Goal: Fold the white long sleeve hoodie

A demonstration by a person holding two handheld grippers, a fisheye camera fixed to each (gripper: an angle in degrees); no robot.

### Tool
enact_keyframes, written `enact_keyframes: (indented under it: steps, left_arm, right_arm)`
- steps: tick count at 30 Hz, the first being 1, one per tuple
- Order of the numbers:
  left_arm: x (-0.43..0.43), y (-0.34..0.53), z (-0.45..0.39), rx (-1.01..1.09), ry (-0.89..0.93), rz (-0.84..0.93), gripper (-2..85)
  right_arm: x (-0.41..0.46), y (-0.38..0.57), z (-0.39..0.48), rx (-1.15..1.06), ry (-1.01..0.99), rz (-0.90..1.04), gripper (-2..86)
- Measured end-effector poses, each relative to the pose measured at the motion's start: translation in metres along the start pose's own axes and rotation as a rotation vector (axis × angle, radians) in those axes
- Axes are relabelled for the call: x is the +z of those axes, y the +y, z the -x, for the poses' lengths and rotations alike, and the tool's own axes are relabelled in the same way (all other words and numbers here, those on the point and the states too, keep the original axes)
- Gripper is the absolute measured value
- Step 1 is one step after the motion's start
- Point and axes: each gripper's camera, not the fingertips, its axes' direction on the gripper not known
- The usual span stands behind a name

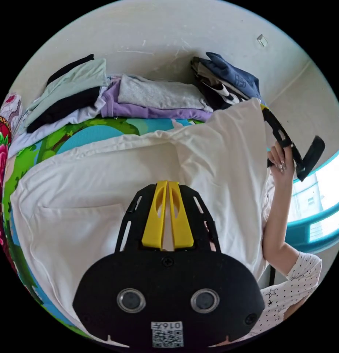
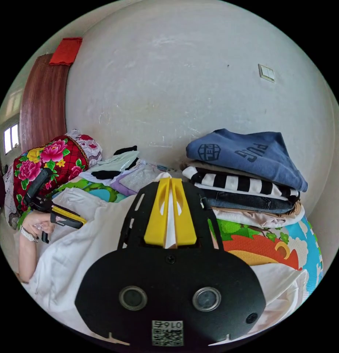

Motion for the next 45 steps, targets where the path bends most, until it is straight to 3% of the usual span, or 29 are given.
enact_keyframes:
  steps: [4, 10, 14, 19, 26, 32, 38, 42, 45]
  left_arm:
    - [-0.02, -0.007, 0.018, -0.05, 0.136, -0.155, -1.0]
    - [0.003, -0.041, 0.047, -0.121, 0.248, -0.071, -1.0]
    - [0.009, -0.051, 0.083, -0.244, 0.354, -0.126, -1.0]
    - [0.001, -0.068, 0.111, -0.231, 0.317, -0.216, -1.0]
    - [0.005, -0.089, 0.122, -0.176, 0.036, -0.258, -0.9]
    - [0.021, -0.095, 0.122, -0.09, 0.248, -0.112, -0.1]
    - [0.059, -0.102, 0.112, -0.029, 0.163, 0.007, 3.7]
    - [0.072, -0.098, 0.111, -0.013, 0.141, -0.034, 1.9]
    - [0.079, -0.095, 0.114, -0.031, 0.157, -0.032, 0.0]
  right_arm:
    - [0.007, 0.007, 0.022, -0.097, 0.074, -0.032, -0.1]
    - [0.019, 0.015, 0.008, -0.017, 0.025, -0.051, -0.1]
    - [0.033, 0.02, 0.008, -0.019, 0.072, -0.049, -0.1]
    - [0.056, 0.025, 0.011, -0.033, 0.089, -0.043, 0.0]
    - [0.136, 0.033, 0.013, -0.068, 0.233, 0.249, 1.4]
    - [0.171, 0.041, -0.029, 0.108, 0.345, 0.421, 5.7]
    - [0.202, 0.056, -0.053, 0.095, -0.056, 0.585, 7.7]
    - [0.249, 0.075, -0.039, -0.02, -0.119, 0.758, 8.6]
    - [0.261, 0.083, -0.021, -0.163, -0.106, 0.758, 4.3]
